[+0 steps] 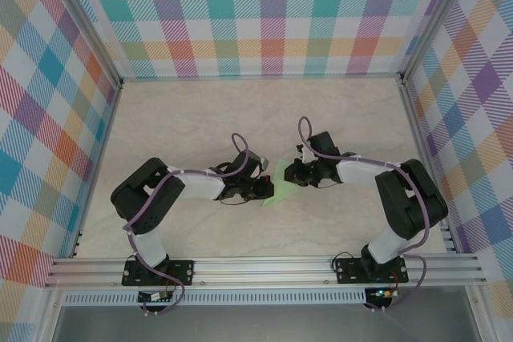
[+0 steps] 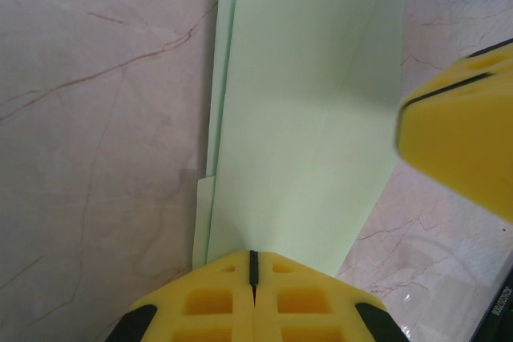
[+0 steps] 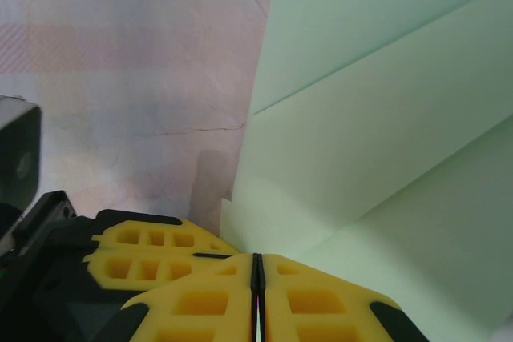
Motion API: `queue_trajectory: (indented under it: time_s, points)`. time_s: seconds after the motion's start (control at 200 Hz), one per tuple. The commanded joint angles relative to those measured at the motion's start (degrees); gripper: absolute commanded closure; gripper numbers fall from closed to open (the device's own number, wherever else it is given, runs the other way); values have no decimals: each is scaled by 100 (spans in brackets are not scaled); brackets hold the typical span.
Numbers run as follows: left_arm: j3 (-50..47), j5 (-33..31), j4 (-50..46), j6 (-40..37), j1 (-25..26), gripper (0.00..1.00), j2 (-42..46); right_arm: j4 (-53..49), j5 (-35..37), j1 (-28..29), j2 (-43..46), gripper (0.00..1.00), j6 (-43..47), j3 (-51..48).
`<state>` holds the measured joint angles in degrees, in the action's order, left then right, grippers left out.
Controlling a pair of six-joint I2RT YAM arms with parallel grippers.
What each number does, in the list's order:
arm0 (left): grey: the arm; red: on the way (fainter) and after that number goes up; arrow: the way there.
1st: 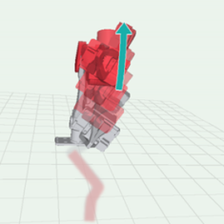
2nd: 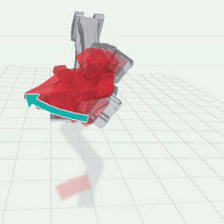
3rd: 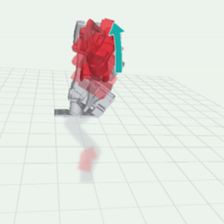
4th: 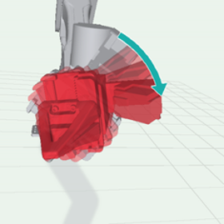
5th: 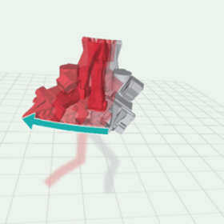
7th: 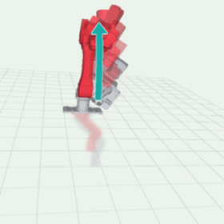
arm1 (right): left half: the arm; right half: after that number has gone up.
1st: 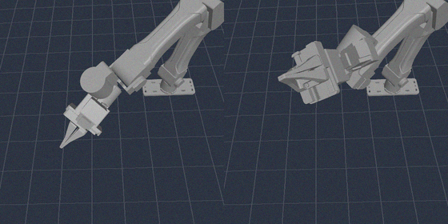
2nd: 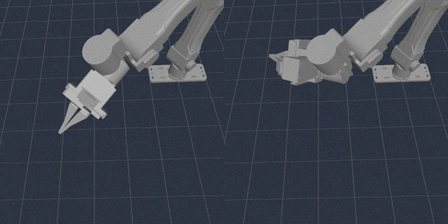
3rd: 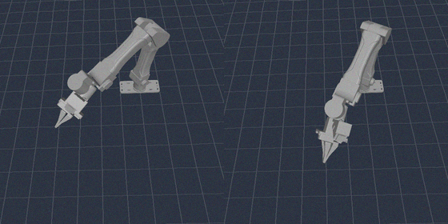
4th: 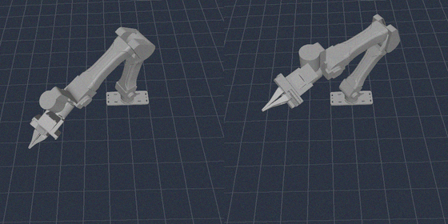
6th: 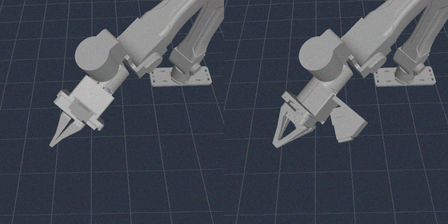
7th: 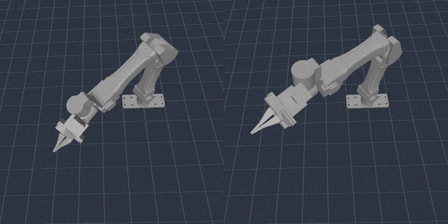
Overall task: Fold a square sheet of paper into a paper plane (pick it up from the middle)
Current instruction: Fourth fold the wing at the center of the table.
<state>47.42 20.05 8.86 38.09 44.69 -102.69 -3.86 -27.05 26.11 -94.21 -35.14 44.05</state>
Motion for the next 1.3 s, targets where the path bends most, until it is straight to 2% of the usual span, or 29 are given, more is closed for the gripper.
queue_trajectory:
  time_s: [0.0, 0.13, 0.295, 0.69, 0.89, 1.04, 1.13, 1.295]
  points:
    - [-119, -72, -859, -47, -6, 100, -269, 126, -212, 102, -368, 89, 42, 189]
    - [-117, -68, -870, -48, -10, 100, -271, 188, -310, 131, -671, 90, 103, 364]
    - [-124, -72, -911, -69, -7, 100, -277, 92, -44, 47, -835, 90, 135, 490]
    - [-177, -58, -934, -105, -6, 100, -286, -130, 467, -706, -1017, 90, 32, 695]
    - [-189, -16, -928, -153, 1, 100, -251, -291, 485, -1304, -1144, 90, 266, 939]
    - [-181, 8, -904, -153, 1, 100, -253, -564, 699, -1468, -846, 90, 348, 1148]
    - [-187, -1, -891, -159, 3, 100, -242, -585, 560, -1452, -454, 89, 331, 1083]
    - [-185, -18, -826, -115, 1, 100, -276, -577, 392, -1030, 178, 88, 72, 637]
